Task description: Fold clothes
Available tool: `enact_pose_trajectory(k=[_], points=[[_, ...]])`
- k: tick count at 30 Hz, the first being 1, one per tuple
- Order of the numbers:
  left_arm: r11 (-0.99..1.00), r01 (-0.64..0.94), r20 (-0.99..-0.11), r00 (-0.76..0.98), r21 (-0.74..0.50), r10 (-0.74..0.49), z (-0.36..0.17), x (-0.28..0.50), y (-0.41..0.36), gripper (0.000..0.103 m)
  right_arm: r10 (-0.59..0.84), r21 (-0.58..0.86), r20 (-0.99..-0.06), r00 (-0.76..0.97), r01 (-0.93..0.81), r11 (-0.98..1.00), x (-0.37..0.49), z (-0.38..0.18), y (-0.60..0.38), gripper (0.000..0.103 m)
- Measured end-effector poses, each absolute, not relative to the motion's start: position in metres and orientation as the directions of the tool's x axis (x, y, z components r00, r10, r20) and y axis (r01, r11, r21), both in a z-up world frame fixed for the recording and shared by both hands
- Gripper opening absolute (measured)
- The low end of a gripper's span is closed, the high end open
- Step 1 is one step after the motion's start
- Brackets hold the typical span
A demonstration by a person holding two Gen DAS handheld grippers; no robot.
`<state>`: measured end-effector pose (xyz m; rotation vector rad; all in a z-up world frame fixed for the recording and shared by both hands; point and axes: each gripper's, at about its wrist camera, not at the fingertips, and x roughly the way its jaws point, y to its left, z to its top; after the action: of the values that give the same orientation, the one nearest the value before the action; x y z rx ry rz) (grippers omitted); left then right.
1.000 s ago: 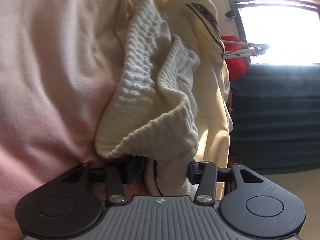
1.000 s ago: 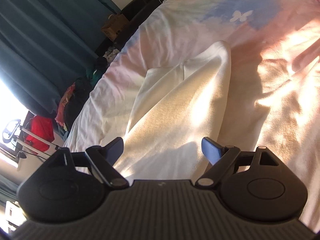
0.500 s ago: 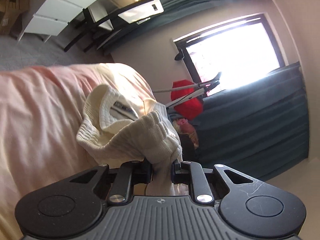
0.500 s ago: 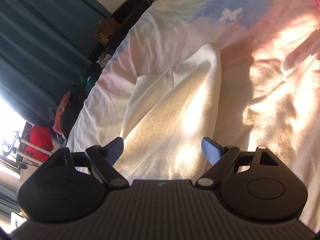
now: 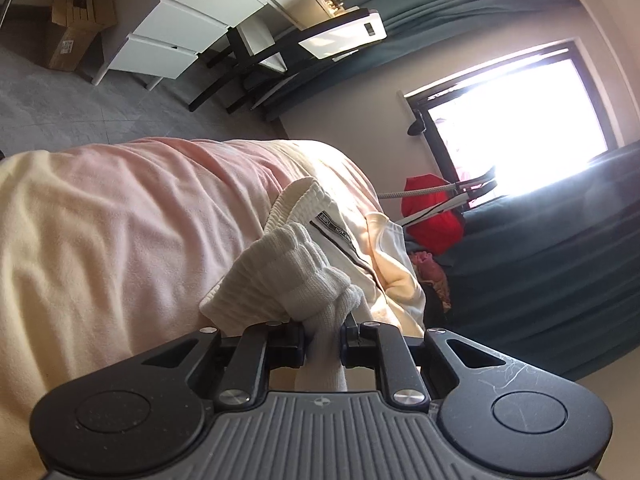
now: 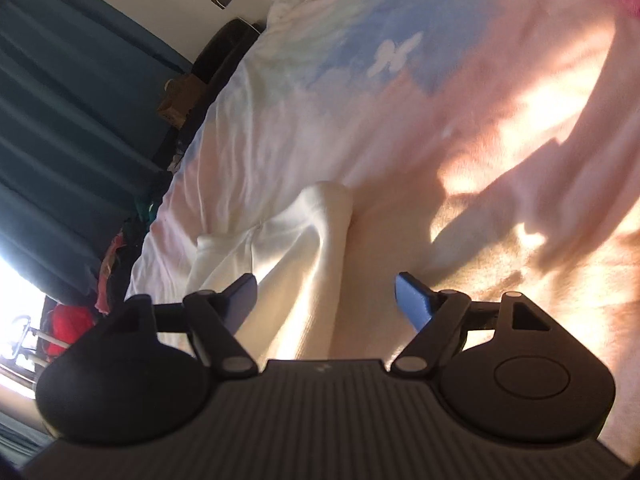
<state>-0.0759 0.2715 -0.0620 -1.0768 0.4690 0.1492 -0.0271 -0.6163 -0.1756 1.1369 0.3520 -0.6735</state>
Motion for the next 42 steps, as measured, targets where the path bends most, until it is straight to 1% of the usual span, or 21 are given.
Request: enact_pose_trajectory(k=[3,4,5,7,9,12,14,15,18,20,22,24,26,27,29,30,31,32,36,39,42], points=[[0.522,-0.360,-0.460,0.885,-0.773,-0.071,-0.060,-0.077,0.262,0.017,-0.286,0.787,-0.500,0.817,0.567,0.243,-0.018,-0.188,-0.623,0.078],[0.528,-0.363,-0.463,0.884,-0.768,-0.065,-0.060,-0.076,0.259,0.017,-0.282,0.787,-0.487,0.827,0.555,0.269,-0.013,-0.188,-0.624,0.072],[0.533,-0.363,-0.462,0.885,-0.764,-0.060,-0.059,-0.074,0.258,0.017,-0.277,0.782,-0.478,0.833,0.547,0.297,-0.007,-0.188,-0.624,0.064],[0.534,-0.356,-0.452,0.890,-0.767,-0.055,-0.059,-0.071,0.256,0.017,-0.277,0.712,-0.525,0.804,0.594,0.374,0.007,-0.184,-0.620,0.027],[0.530,-0.338,-0.431,0.900,-0.778,-0.059,-0.058,-0.071,0.256,0.017,-0.311,0.661,-0.532,0.788,0.616,0.429,0.010,-0.175,-0.615,0.008],[0.563,-0.289,-0.390,0.919,-0.774,-0.064,-0.048,-0.076,0.250,0.016,-0.429,0.590,-0.517,0.741,0.671,0.449,0.003,-0.152,-0.610,0.006],[0.604,-0.246,-0.357,0.931,-0.758,-0.069,-0.038,-0.082,0.243,0.016,-0.516,0.597,-0.465,0.719,0.685,0.417,-0.010,-0.131,-0.608,0.006],[0.620,-0.251,-0.366,0.929,-0.743,-0.063,-0.036,-0.084,0.239,0.016,-0.568,0.560,-0.445,0.692,0.710,0.427,-0.013,-0.120,-0.603,0.005],[0.668,-0.317,-0.460,0.887,-0.673,-0.043,-0.039,-0.083,0.228,0.016,-0.648,0.474,-0.439,0.622,0.773,0.421,-0.020,-0.113,-0.601,0.006],[0.703,-0.356,-0.539,0.841,-0.616,-0.046,-0.044,-0.075,0.223,0.017,-0.623,0.440,-0.517,0.586,0.807,0.394,-0.022,-0.127,-0.608,0.006],[0.728,-0.385,-0.590,0.807,-0.568,-0.034,-0.046,-0.069,0.218,0.019,-0.571,0.413,-0.611,0.548,0.836,0.361,-0.023,-0.145,-0.616,0.006],[0.749,-0.400,-0.622,0.783,-0.529,-0.021,-0.047,-0.065,0.212,0.024,-0.528,0.406,-0.670,0.522,0.853,0.327,-0.027,-0.156,-0.620,0.009],[0.766,-0.397,-0.631,0.776,-0.505,-0.014,-0.044,-0.066,0.208,0.038,-0.527,0.417,-0.643,0.556,0.831,0.367,-0.027,-0.141,-0.605,0.012],[0.775,-0.390,-0.628,0.778,-0.497,-0.011,-0.042,-0.068,0.205,0.043,-0.526,0.422,-0.629,0.572,0.820,0.387,-0.027,-0.134,-0.597,0.019],[0.802,-0.380,-0.619,0.785,-0.461,0.017,-0.036,-0.074,0.198,0.063,-0.522,0.431,-0.601,0.605,0.795,0.426,-0.027,-0.119,-0.582,0.049],[0.821,-0.381,-0.613,0.789,-0.426,0.047,-0.032,-0.078,0.194,0.069,-0.520,0.435,-0.586,0.621,0.783,0.445,-0.027,-0.112,-0.575,0.078],[0.836,-0.381,-0.603,0.794,-0.394,0.077,-0.028,-0.082,0.189,0.078,-0.517,0.438,-0.572,0.637,0.770,0.464,-0.027,-0.104,-0.567,0.089],[0.855,-0.375,-0.582,0.806,-0.359,0.109,-0.021,-0.088,0.182,0.083,-0.513,0.441,-0.557,0.653,0.756,0.483,-0.027,-0.097,-0.560,0.087],[0.920,-0.331,-0.505,0.842,-0.209,0.188,0.002,-0.101,0.145,0.091,-0.494,0.449,-0.497,0.713,0.699,0.557,-0.027,-0.067,-0.529,0.087],[0.962,-0.252,-0.463,0.869,-0.109,0.175,0.014,-0.092,0.112,0.095,-0.472,0.452,-0.449,0.759,0.649,0.612,-0.027,-0.045,-0.506,0.087],[0.988,-0.142,-0.432,0.896,-0.059,0.103,0.022,-0.061,0.075,0.098,-0.379,0.487,-0.375,0.846,0.528,0.696,-0.022,-0.020,-0.459,0.087]])
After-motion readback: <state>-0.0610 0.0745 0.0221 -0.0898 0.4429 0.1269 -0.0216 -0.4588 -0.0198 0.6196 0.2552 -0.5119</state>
